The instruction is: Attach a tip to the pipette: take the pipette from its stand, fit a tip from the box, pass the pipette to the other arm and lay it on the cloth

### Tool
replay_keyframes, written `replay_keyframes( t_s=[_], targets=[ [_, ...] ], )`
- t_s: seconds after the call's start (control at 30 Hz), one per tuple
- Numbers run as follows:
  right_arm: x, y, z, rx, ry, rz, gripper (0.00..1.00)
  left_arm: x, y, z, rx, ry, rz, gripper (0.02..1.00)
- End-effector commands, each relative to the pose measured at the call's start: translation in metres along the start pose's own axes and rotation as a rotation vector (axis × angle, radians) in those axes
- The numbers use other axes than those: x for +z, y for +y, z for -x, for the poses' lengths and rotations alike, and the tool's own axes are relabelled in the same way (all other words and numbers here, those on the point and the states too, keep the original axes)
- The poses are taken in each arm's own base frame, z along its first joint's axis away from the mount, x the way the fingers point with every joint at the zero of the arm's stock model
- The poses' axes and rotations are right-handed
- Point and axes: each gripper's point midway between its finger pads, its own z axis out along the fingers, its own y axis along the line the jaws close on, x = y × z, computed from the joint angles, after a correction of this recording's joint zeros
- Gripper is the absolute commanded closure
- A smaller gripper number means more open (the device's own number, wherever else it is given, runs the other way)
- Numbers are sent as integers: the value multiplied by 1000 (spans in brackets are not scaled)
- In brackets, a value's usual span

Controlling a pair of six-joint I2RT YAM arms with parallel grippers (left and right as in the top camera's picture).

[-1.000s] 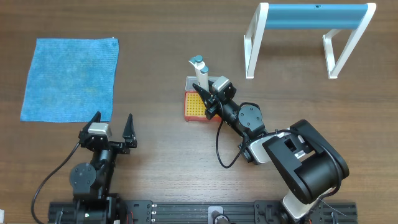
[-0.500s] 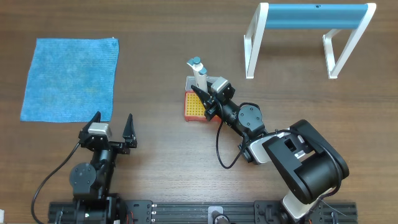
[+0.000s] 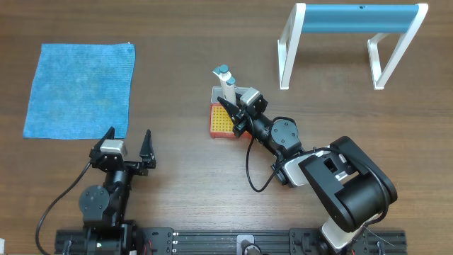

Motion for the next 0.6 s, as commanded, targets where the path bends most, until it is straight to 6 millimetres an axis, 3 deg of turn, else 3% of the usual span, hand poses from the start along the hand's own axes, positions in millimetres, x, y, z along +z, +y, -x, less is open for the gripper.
replay_keyframes(
  t_s=[0.03, 0.6],
  targets=[
    [-1, 2, -4, -2, 6, 11, 925, 0, -2, -1, -13, 2, -13, 139],
    [-4, 4, -8, 2, 21, 19, 923, 0, -2, -1, -13, 2, -13, 137]
  ],
)
